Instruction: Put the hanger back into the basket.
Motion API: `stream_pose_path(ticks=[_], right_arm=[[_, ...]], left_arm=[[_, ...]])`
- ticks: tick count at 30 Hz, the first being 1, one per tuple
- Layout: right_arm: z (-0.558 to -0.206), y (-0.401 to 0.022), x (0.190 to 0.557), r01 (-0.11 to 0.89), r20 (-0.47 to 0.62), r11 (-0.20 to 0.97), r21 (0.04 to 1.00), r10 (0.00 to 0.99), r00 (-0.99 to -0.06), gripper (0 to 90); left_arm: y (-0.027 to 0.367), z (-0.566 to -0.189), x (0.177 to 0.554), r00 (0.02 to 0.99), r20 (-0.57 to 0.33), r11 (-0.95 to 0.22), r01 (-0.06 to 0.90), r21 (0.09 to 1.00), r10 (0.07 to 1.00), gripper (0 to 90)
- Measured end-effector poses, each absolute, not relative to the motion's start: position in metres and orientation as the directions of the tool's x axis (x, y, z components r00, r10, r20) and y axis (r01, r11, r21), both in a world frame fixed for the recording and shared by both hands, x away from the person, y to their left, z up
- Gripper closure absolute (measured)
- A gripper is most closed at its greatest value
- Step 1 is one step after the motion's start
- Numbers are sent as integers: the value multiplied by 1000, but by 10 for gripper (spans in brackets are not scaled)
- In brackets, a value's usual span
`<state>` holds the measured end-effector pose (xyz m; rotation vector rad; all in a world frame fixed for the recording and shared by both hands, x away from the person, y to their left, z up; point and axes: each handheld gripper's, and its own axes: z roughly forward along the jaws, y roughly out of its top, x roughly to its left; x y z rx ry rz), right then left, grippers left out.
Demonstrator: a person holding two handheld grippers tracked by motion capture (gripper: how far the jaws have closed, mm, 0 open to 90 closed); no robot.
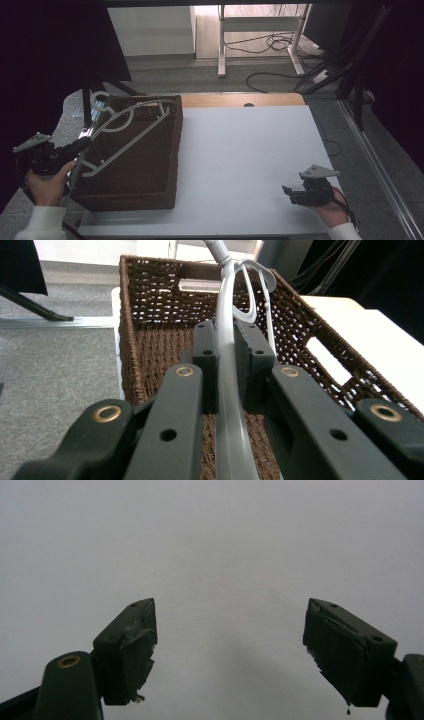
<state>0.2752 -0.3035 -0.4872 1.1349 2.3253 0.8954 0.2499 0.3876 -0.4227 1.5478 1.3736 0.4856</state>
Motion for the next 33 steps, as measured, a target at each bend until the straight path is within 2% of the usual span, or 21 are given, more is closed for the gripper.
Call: stream_pose_path(ticks=[1,2,3,4,5,8,17,21,26,33], right_arm=[[-487,-304,275,547,-73,464,696,804,-590,223],[-488,-304,275,548,-73,466,694,804,-591,223],[-488,-304,275,548,-73,466,694,804,-591,223],[-487,-303,275,548,-73,467,694,803,-591,222],[-487,-303,275,548,-73,467,694,803,-591,222],[-488,-304,275,548,-75,465,696,805,-588,223],[-488,-304,276,548,-75,469,692,803,-592,223],[-488,-304,276,547,-75,469,693,802,-593,222],[-488,-304,276,544,-71,469,696,798,-598,221],[-483,-301,274,516,-55,466,719,778,-626,218]], left_arm=[[389,-426,253,306,-322,110,549,829,896,803],[389,-429,254,312,-327,106,559,822,892,758],[389,-431,255,306,-314,98,558,824,899,758],[388,-432,255,307,-314,95,562,821,898,606],[387,-432,256,313,-320,92,571,816,894,606],[382,-432,255,322,-297,62,576,815,899,472],[375,-430,255,341,-281,32,584,811,897,398],[370,-426,253,358,-273,18,578,816,893,319],[356,-420,251,392,-264,-10,573,819,882,275],[331,-415,250,443,-261,-46,571,820,858,257]])
